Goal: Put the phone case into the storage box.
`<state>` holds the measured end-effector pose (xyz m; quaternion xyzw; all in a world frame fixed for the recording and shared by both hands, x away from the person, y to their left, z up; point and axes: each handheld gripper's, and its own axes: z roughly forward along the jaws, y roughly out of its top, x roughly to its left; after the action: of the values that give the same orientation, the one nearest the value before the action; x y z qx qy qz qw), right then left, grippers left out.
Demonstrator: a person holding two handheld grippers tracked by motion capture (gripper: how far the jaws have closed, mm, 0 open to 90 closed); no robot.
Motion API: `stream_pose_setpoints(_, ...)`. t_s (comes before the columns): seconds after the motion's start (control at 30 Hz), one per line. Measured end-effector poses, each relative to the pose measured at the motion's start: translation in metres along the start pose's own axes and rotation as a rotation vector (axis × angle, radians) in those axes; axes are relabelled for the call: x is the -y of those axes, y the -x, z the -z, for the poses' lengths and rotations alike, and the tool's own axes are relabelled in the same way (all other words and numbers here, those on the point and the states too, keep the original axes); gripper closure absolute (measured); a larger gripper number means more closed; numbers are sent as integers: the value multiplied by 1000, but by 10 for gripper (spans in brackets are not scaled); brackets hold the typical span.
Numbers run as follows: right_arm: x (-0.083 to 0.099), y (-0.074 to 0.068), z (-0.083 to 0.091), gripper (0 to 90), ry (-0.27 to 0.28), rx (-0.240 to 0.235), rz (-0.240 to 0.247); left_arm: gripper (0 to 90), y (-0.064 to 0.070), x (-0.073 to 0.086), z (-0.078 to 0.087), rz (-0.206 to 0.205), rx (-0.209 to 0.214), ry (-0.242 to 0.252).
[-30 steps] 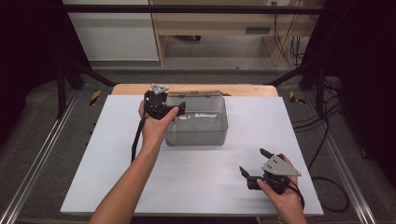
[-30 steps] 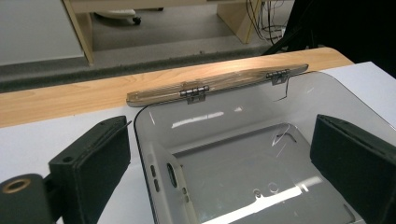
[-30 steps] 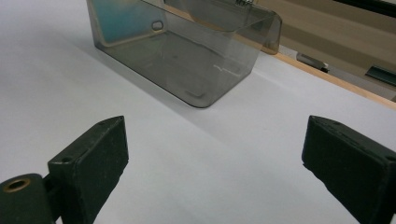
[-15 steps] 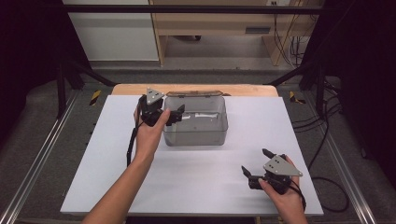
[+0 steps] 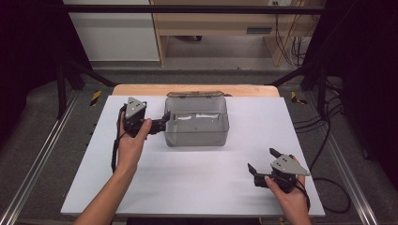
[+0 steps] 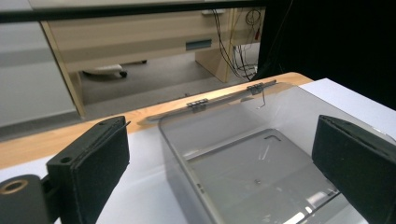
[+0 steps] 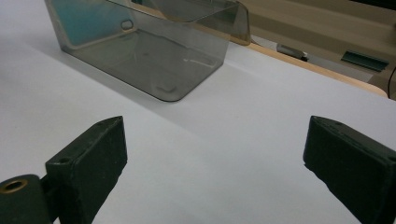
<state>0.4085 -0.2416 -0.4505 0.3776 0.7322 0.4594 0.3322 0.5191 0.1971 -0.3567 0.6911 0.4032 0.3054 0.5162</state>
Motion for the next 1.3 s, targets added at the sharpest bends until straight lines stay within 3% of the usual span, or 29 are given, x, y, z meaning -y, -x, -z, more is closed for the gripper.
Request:
stream_pose_setpoints(0.2, 4, 7, -1, 54, 41, 29, -33, 32, -19, 9, 28, 11, 1, 60)
stream_pose_setpoints(0.37, 6, 14, -2, 53, 103, 39, -85, 31, -34, 28, 52, 39, 6, 93)
stream_pose_setpoints(0.43, 7, 16, -2, 53, 124, 41, -95, 31, -39, 37, 61, 22, -6, 97)
stream_pose_setpoints(0.53, 8, 18, -3, 51, 159, 49, -115, 31, -44, 53, 71, -38, -21, 93)
stream_pose_setpoints(0.6, 8, 20, -3, 50, 181, 43, -138, 31, -47, 63, 77, -42, -20, 89)
stream_pose_setpoints(0.87, 10, 22, -6, 47, 191, 47, -147, 31, -46, 90, 87, -41, -7, 81)
stream_pose_setpoints(1.03, 10, 21, -7, 45, 191, 38, -146, 31, -45, 107, 87, -14, 13, 100)
stream_pose_setpoints(1.13, 10, 19, -8, 42, 193, 33, -138, 32, -47, 110, 91, 5, 18, 126)
stream_pose_setpoints(1.3, 9, 17, -9, 39, 191, 24, -140, 32, -46, 112, 98, -14, 14, 140)
